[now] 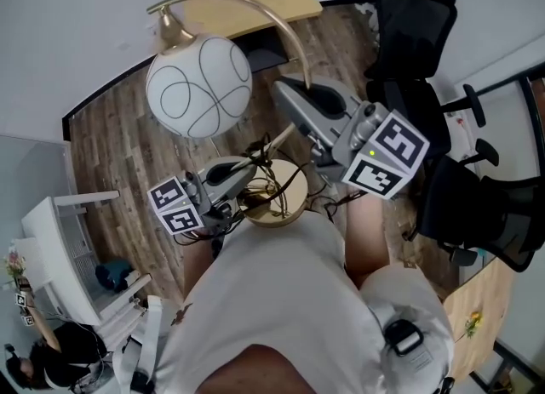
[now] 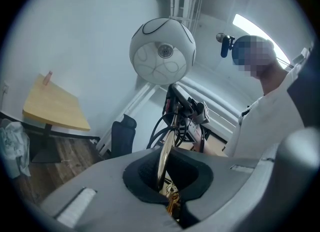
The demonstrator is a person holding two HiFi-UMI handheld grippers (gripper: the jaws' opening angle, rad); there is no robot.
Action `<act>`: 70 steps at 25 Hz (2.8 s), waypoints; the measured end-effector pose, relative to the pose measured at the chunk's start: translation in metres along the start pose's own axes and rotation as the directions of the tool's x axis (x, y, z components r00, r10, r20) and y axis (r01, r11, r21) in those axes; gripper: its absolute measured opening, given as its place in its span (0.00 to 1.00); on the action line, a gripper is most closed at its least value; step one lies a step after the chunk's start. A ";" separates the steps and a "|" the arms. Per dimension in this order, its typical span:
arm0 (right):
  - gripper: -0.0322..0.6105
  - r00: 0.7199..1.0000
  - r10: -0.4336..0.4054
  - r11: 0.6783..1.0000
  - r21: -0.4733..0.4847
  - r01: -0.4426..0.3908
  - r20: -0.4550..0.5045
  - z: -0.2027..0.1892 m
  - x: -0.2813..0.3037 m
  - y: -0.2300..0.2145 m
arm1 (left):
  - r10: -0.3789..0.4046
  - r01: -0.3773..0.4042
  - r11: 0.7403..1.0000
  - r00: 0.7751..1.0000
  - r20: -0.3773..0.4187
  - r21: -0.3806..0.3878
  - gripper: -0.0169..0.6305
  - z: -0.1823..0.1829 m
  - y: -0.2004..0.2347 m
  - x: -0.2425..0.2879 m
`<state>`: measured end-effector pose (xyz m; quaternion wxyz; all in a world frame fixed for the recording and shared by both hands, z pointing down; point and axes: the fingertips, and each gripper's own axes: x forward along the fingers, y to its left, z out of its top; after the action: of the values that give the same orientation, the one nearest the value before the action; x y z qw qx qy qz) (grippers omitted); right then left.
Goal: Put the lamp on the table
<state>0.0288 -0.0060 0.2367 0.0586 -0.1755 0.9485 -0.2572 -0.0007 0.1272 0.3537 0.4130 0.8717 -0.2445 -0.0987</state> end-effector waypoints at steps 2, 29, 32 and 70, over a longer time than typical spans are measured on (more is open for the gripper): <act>0.06 1.000 -0.002 1.000 -0.005 0.002 0.004 -0.001 -0.002 0.001 | -0.001 0.001 1.000 1.000 -0.001 0.007 0.02 -0.001 0.000 0.000; 0.06 0.998 -0.039 0.996 -0.075 0.043 0.045 0.010 -0.015 0.016 | -0.044 0.046 0.995 0.999 -0.024 0.084 0.02 0.002 -0.008 0.001; 0.06 0.998 -0.038 0.996 -0.077 0.041 0.046 0.011 -0.015 0.017 | -0.047 0.049 0.995 0.999 -0.021 0.086 0.02 0.002 -0.009 0.001; 0.06 0.995 -0.045 0.988 -0.141 0.057 0.085 0.017 -0.028 0.033 | -0.081 0.087 0.982 0.996 -0.041 0.167 0.02 0.004 -0.015 0.002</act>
<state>0.0481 0.0226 0.2057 0.0780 -0.2137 0.9566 -0.1824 0.0048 0.1317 0.3398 0.3374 0.9146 -0.2078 -0.0802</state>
